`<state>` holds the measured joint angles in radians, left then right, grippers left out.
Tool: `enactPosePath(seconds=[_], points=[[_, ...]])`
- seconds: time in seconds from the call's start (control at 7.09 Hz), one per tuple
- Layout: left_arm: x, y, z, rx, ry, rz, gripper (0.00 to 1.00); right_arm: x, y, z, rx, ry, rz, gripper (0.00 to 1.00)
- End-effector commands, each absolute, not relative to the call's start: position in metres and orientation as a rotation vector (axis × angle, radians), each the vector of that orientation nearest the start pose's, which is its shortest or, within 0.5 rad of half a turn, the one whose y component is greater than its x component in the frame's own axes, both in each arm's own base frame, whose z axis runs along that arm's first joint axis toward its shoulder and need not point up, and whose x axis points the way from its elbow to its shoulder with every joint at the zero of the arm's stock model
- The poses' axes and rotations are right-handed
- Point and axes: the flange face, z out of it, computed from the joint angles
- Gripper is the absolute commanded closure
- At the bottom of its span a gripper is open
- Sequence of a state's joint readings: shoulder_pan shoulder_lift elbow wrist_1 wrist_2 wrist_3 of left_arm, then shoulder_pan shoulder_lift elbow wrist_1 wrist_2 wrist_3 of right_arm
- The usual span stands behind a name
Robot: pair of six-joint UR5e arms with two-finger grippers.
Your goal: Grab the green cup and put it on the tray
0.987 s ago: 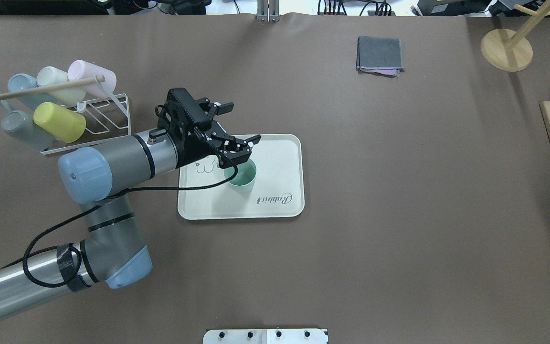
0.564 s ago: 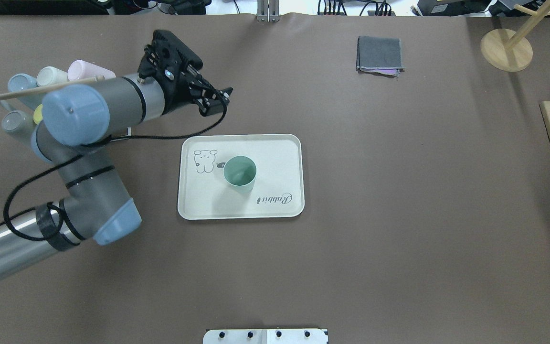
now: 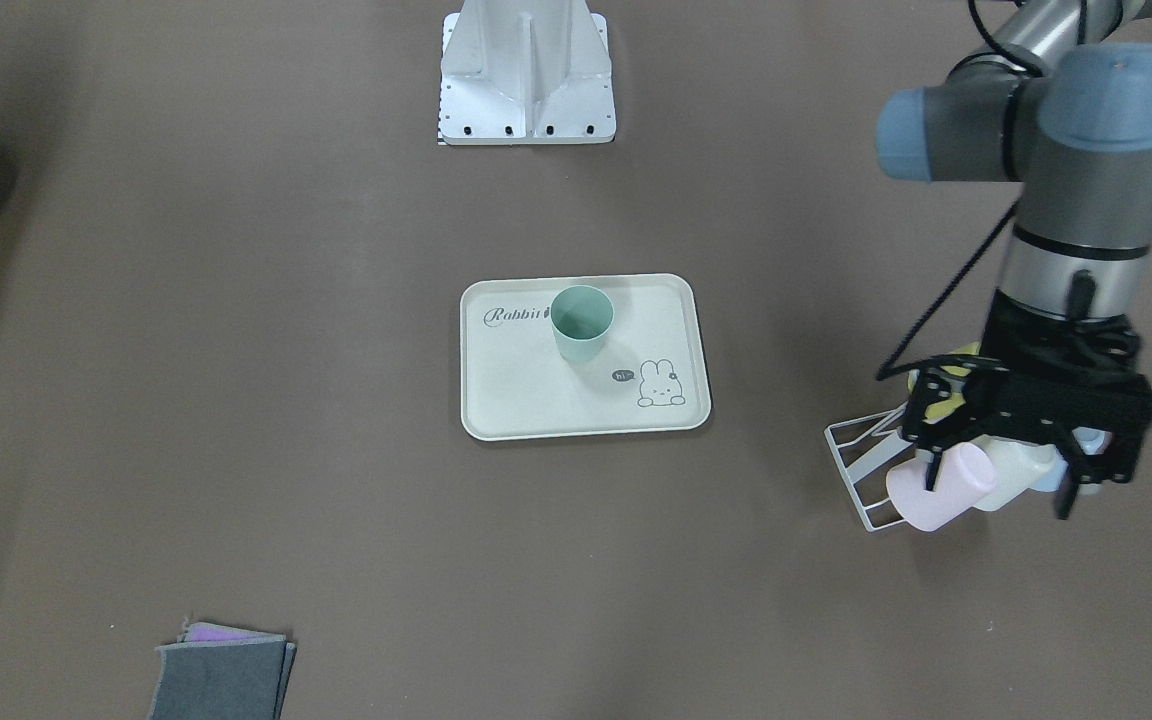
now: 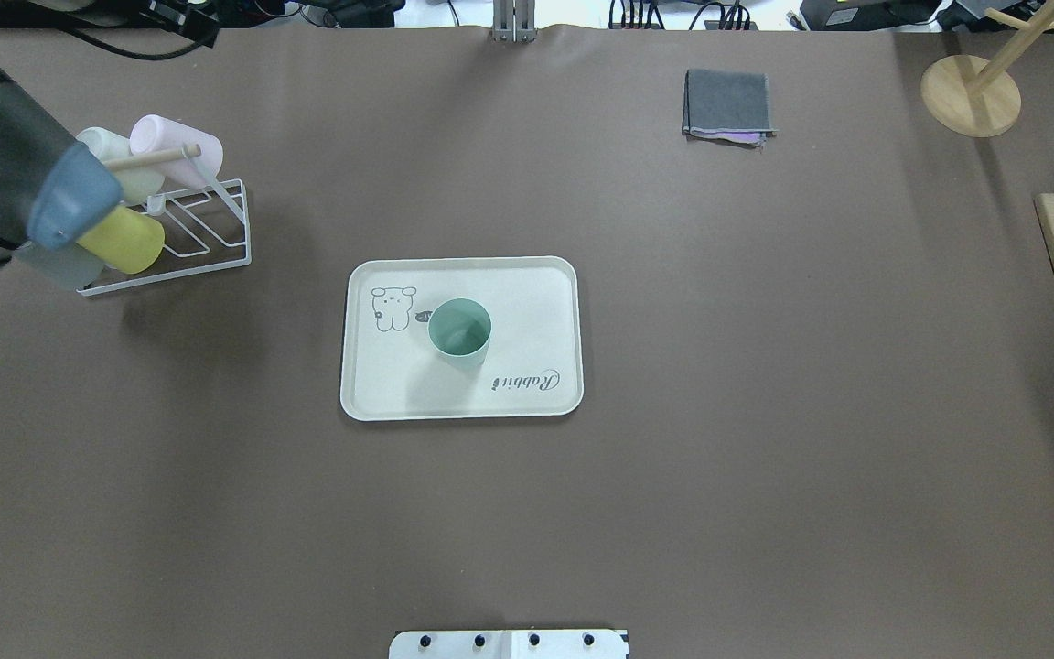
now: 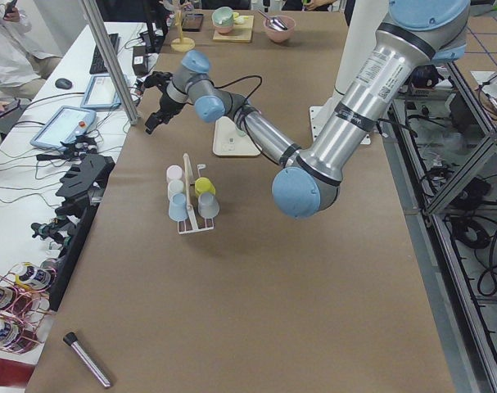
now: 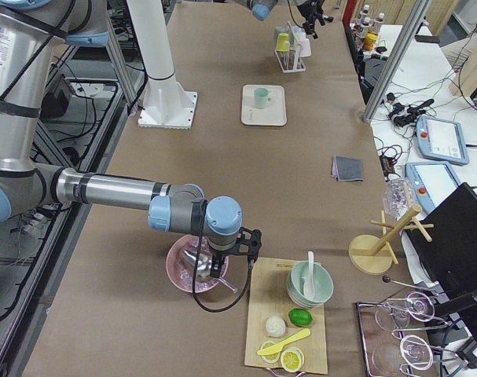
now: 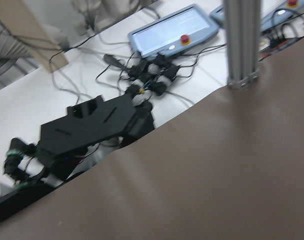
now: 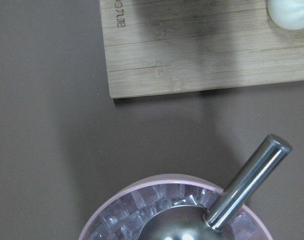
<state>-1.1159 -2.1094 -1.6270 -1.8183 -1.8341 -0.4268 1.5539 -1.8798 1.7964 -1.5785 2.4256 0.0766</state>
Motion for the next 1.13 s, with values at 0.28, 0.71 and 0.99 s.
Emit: enactPosePath(seconds=[0.28,0.71,0.99], points=[[0.005,-0.634,0.54,0.122,0.82,-0.16,0.02,0.052,-0.355,0.675,-0.128,-0.844,0.1,0.0],[-0.041,-0.557,0.647,-0.038,0.867,-0.288,0.02,0.053,-0.354,0.677,-0.133,-0.844,0.103,0.0],[-0.042,-0.53,0.667,-0.046,0.872,-0.29,0.02,0.053,-0.352,0.68,-0.137,-0.836,0.105,0.0]])
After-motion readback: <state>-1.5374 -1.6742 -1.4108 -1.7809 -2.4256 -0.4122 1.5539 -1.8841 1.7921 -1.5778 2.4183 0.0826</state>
